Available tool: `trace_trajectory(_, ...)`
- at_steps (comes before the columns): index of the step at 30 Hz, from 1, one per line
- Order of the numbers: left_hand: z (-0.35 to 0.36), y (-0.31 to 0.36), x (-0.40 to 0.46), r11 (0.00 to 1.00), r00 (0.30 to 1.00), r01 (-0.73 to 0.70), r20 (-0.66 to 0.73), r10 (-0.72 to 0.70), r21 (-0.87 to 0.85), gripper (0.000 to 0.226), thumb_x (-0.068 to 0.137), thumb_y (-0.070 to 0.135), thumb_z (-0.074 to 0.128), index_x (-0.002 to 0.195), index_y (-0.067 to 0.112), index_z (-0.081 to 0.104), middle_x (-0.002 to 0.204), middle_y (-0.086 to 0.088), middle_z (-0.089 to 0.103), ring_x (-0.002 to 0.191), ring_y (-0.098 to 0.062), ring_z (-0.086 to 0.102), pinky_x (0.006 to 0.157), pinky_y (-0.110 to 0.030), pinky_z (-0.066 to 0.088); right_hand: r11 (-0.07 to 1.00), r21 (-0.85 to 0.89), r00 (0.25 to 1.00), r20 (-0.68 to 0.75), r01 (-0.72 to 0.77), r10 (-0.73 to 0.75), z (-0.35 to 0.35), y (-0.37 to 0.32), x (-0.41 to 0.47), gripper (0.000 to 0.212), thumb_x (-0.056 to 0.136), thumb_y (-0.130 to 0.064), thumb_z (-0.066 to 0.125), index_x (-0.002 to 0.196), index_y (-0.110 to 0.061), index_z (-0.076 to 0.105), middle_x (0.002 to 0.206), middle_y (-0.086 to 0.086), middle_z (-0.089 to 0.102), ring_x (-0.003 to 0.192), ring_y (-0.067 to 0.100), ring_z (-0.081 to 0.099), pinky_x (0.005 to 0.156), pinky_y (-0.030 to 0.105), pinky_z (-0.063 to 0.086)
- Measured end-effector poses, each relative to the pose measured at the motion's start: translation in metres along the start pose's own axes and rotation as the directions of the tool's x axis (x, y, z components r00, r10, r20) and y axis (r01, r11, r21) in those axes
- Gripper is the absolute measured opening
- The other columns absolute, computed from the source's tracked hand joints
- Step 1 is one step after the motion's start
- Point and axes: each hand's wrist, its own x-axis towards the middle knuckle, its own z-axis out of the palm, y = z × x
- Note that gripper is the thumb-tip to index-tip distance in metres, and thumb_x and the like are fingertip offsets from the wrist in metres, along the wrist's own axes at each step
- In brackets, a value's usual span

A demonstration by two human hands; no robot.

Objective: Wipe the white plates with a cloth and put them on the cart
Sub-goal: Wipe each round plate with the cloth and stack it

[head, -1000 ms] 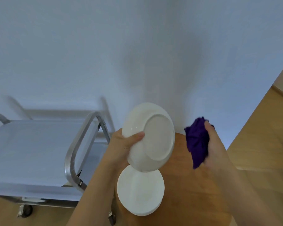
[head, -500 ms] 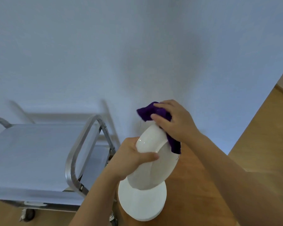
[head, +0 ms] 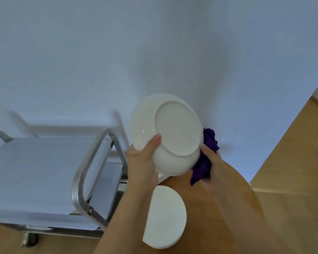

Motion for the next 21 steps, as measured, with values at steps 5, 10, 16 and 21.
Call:
trace_trajectory(5, -0.006, -0.012, -0.011, 0.990, 0.991, 0.104, 0.077, -0.112, 0.100, 0.056, 0.054, 0.020, 0.089, 0.106, 0.016, 0.068, 0.102, -0.006, 0.074, 0.096, -0.022, 0.070, 0.074, -0.038, 0.058, 0.989, 0.105, 0.994, -0.031, -0.104, 0.108, -0.014, -0.014, 0.005, 0.068, 0.061, -0.020, 0.079, 0.125, -0.023, 0.058, 0.124, 0.009, 0.062, 0.115, 0.031, 0.057, 0.097, 0.050, 0.044)
trace_trajectory(10, -0.033, 0.010, 0.008, 0.893, 0.857, 0.445, 0.325, -0.401, -0.072, 0.058, 0.071, 0.052, 0.064, 0.116, 0.016, 0.068, 0.109, -0.011, 0.071, 0.098, -0.030, 0.068, 0.080, -0.046, 0.056, 0.959, -0.274, 0.995, 0.033, -0.079, 0.092, -0.018, -0.054, 0.006, 0.044, 0.068, -0.012, 0.071, 0.111, -0.016, 0.065, 0.101, 0.010, 0.070, 0.089, 0.026, 0.067, 0.069, 0.035, 0.056)
trace_trajectory(16, -0.034, 0.002, 0.014, 0.927, 0.902, 0.372, 0.254, -0.349, -0.048, 0.037, 0.083, 0.045, 0.049, 0.092, 0.024, 0.079, 0.106, -0.006, 0.073, 0.094, -0.024, 0.071, 0.067, -0.039, 0.059, 0.904, -0.428, 0.993, -0.114, -0.019, -0.033, -0.005, -0.032, 0.002, 0.035, 0.083, -0.034, 0.063, 0.113, -0.015, 0.063, 0.109, 0.008, 0.068, 0.099, 0.026, 0.065, 0.078, 0.035, 0.052)
trace_trajectory(21, -0.015, -0.015, 0.008, 0.941, 0.937, 0.332, 0.097, -0.336, 0.060, 0.057, 0.075, 0.053, 0.056, 0.120, 0.020, 0.066, 0.118, -0.009, 0.068, 0.109, -0.028, 0.064, 0.092, -0.048, 0.052, 0.756, -0.638, 0.968, -0.069, 0.142, -0.240, 0.015, 0.003, -0.030, 0.015, 0.090, -0.027, 0.059, 0.097, -0.040, 0.057, 0.115, -0.009, 0.055, 0.101, -0.006, 0.055, 0.074, 0.007, 0.044)
